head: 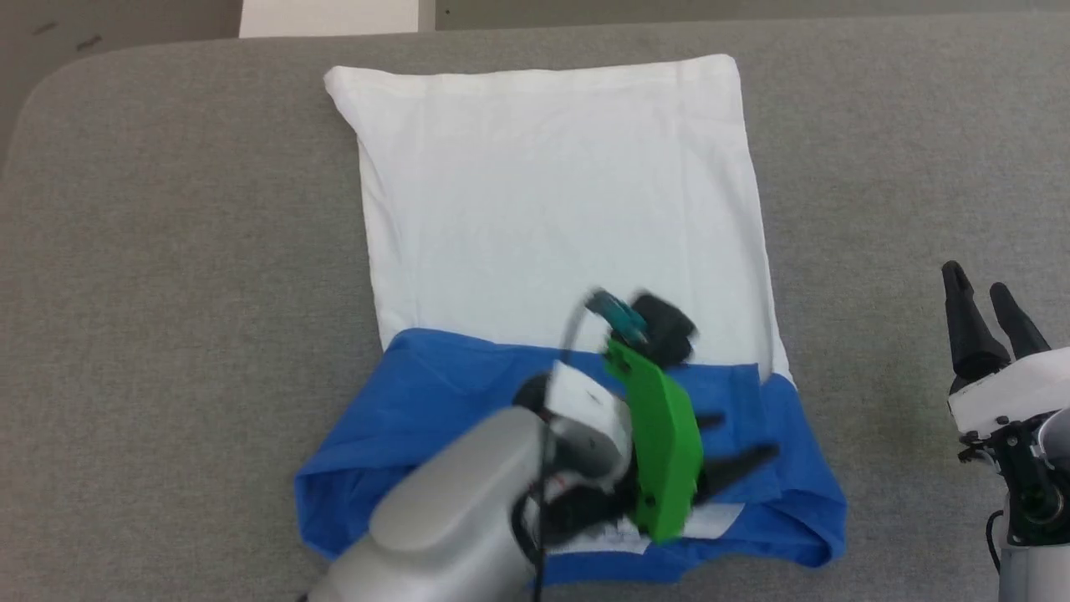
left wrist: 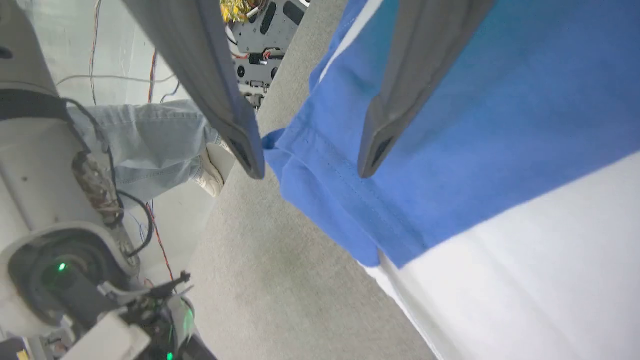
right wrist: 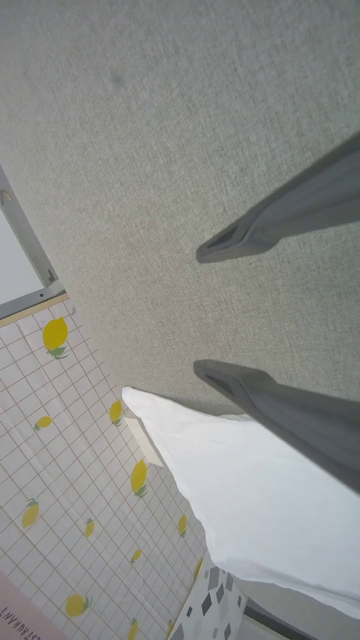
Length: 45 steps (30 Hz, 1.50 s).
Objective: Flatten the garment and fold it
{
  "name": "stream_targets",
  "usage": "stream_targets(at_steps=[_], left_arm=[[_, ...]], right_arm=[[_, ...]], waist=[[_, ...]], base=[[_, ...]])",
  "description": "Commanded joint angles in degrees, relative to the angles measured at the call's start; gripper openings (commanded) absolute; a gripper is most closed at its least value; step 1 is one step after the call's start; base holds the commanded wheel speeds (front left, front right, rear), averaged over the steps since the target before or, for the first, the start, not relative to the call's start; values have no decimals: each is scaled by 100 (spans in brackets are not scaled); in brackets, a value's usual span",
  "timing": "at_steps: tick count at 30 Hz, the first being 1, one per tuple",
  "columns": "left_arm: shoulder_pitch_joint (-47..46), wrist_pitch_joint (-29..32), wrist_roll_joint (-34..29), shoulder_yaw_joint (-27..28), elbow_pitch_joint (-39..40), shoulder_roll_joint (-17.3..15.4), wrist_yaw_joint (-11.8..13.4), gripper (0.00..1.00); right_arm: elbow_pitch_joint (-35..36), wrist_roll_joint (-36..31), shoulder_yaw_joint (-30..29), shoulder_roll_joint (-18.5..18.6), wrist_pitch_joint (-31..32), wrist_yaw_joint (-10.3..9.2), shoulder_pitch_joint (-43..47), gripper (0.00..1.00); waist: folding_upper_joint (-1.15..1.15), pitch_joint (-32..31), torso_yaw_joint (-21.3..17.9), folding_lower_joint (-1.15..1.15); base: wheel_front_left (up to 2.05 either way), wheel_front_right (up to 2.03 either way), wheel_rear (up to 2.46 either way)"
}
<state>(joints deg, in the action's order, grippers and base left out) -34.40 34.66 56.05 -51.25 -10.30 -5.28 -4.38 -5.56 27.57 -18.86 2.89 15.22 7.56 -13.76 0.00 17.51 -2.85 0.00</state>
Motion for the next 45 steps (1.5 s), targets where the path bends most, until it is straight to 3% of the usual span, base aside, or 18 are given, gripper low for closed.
stream_targets(at_steps=[1, 6, 11, 17, 21, 26, 31, 39, 45], left_arm=[[-147, -167, 127, 283, 68, 2, 74, 100], [-540, -1093, 106, 1409, 188, -308, 272, 100], [-629, -2547, -454, 2416, -64, -1004, 407, 100], [-94, -4030, -1111, 3007, -480, -1718, 560, 100], [311, -4681, -1258, 3269, -618, -1911, 594, 100], [536, -4923, -1456, 3570, -354, -1967, 586, 100], [594, -4960, -1690, 3875, 111, -1912, 560, 100], [350, -4964, -2011, 4396, 774, -1446, 283, 100], [181, -4965, -2257, 4484, 858, -1132, 37, 100]], right_arm=[[26, -62, 0, -2, 36, -8, 24, 100], [144, -150, 64, -2, 153, -8, 27, 100], [299, -269, 208, -2, 309, -8, -7, 100], [441, -383, 337, -2, 507, -8, -64, 100], [519, -487, 397, -2, 690, -8, -141, 100], [531, -683, 425, -2, 1061, -8, -644, 100], [325, -1235, 464, -2, 1797, -8, -1772, 100], [-463, -2692, 553, 214, 3325, -8, -4003, 100], [-931, -3467, 500, 329, 4064, -8, -4739, 100]], waist=[[0, -115, 75, 0], [0, -244, 124, 0], [0, -307, 162, 0], [0, -257, 202, 0], [0, -105, 249, 0], [0, 317, 314, 0], [0, 982, 489, 0], [0, 2096, 1090, 0], [0, 2488, 1453, 0]], base=[[0, 0, 0], [0, 0, 0], [0, 0, 0], [0, 0, 0], [0, 0, 0], [0, 0, 0], [0, 0, 0], [0, 0, 0], [0, 0, 0]])
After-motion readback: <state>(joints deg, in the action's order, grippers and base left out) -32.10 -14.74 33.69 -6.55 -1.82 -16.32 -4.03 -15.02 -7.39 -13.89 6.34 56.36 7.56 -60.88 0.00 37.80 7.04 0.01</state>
